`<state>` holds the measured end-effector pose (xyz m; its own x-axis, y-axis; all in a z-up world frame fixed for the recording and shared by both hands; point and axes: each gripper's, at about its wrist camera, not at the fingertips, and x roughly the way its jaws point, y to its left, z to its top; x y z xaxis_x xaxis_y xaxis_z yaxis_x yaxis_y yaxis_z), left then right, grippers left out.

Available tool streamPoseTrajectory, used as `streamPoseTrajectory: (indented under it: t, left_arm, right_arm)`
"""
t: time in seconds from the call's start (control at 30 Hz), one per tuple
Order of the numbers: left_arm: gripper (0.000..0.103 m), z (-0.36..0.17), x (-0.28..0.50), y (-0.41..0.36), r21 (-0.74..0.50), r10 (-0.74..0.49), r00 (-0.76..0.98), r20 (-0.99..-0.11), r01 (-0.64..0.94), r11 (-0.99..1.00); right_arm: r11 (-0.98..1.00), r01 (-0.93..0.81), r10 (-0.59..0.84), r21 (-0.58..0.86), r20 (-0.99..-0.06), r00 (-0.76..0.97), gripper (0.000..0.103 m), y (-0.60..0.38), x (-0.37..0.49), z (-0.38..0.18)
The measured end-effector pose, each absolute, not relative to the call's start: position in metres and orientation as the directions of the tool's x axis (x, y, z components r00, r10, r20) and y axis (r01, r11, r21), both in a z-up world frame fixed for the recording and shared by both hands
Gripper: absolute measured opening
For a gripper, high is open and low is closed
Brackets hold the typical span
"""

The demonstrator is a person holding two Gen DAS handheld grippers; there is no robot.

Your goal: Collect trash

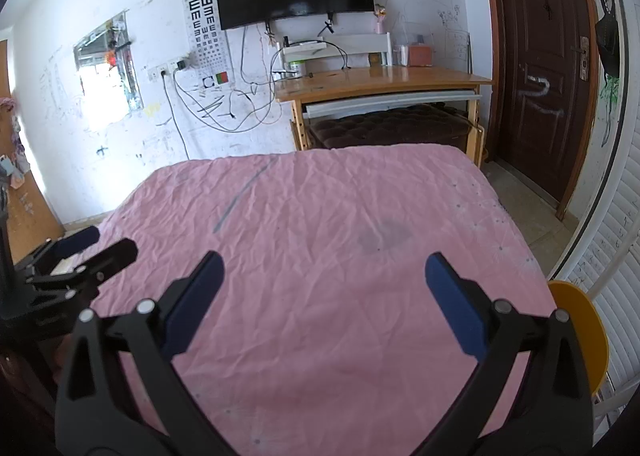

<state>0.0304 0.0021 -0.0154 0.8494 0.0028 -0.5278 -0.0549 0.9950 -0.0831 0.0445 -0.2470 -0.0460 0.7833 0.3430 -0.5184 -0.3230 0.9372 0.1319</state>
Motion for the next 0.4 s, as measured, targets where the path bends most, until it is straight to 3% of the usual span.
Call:
streamPoseTrajectory:
  t: [0.4]
  left_arm:
    - [0.096, -0.0141, 0.0318, 0.0034, -0.075, 0.018, 0.845, -0.535, -0.069, 0.995]
  right_arm:
    - [0.938, -0.322, 0.341, 0.131, -0.52, 0.783, 0.097, -0.2465, 0.0443, -0.047]
